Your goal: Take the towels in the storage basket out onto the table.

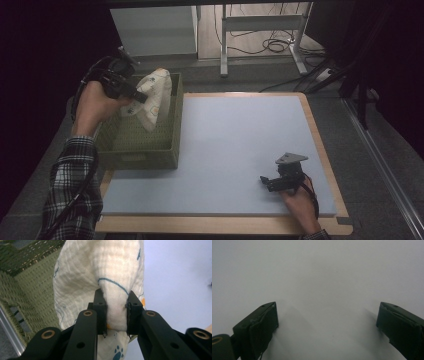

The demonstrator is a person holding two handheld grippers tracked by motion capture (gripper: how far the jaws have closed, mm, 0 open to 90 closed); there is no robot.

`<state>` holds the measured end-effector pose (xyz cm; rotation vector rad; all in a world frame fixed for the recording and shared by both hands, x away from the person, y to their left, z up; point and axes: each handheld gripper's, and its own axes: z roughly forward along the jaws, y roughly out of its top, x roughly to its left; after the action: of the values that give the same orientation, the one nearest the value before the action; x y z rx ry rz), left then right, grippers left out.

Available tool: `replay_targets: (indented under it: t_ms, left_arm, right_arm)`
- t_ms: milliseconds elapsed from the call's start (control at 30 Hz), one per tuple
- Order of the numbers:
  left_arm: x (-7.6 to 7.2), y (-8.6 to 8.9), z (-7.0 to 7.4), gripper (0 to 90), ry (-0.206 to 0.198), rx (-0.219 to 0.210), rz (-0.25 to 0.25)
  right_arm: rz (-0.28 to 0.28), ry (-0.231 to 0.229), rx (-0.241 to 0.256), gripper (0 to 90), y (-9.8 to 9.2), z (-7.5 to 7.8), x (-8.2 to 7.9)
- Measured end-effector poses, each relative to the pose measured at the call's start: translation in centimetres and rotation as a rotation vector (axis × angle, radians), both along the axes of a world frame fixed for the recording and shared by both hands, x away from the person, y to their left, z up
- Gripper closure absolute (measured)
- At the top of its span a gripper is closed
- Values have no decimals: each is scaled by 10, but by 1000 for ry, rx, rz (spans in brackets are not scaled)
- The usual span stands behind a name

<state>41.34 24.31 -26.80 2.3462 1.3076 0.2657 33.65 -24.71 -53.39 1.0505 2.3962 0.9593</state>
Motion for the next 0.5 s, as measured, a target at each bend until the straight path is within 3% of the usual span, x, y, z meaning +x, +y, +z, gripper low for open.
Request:
replay_targets:
  t_ms: [500]
  left_arm:
    - [1, -47, 22, 748, -12, 1, -87]
  right_arm:
    - [-1, -2, 0, 40, 0, 0, 0]
